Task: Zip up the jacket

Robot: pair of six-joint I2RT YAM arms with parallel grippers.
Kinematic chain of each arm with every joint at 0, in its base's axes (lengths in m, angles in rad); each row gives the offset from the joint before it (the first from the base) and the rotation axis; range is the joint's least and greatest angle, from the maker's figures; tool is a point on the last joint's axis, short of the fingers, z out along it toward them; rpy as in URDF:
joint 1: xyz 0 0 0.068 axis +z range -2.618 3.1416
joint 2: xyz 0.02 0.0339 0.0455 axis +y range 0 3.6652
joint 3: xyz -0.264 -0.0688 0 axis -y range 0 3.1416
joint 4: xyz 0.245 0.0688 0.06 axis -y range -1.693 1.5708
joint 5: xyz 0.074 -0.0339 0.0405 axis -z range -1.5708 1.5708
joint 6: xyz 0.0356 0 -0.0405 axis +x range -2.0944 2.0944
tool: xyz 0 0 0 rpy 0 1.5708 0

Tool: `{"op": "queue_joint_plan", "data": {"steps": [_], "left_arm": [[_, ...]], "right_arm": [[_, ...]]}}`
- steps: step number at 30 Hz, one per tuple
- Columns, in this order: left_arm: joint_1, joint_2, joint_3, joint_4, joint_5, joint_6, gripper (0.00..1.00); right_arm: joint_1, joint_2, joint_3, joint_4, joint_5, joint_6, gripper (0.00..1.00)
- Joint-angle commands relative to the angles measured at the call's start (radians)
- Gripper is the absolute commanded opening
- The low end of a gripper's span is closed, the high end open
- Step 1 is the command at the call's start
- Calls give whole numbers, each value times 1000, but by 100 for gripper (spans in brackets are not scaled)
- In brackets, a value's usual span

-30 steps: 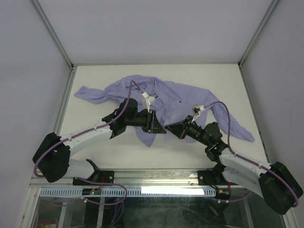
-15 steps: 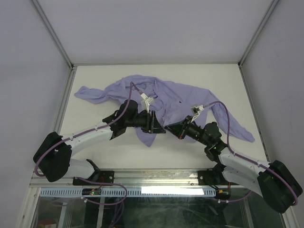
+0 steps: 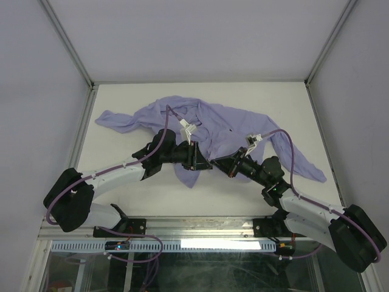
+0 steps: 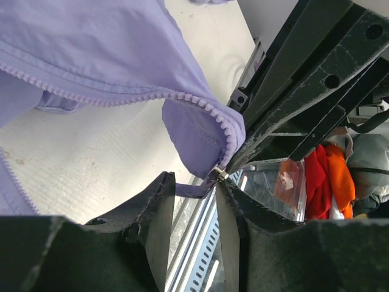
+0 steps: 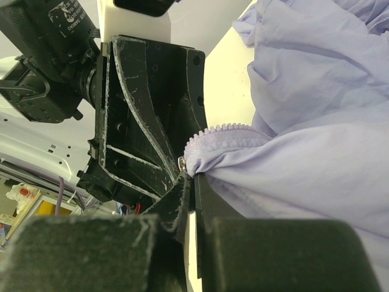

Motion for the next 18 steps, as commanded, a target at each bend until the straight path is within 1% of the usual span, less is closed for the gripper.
{"op": "queue_joint_plan", "data": {"steps": [1,6,10,12,15,16,17,18], "left_arm": [[-17,3,-5,101,34,9,30],[-18,1,-27,85,62,15,14],[-20,-19,-37,2,70,61,0],[-20,-34,-43,-60,60,85,0],[-20,-49,-30,-111,37,105,0],[-20,-50,-25,-126,31,105,4],[-21,-48,-15,-148,16,104,12],[-21,-46,-8,-173,-3,102,17]], "right_arm": [[-4,10,31,99,2,14,0],[-3,8,27,113,28,22,0],[-4,3,24,124,58,19,0],[-4,1,28,118,64,12,0],[-5,4,24,120,69,9,0],[-5,6,23,121,67,9,0],[-6,8,22,121,64,8,0],[-6,5,20,119,64,9,0]]}}
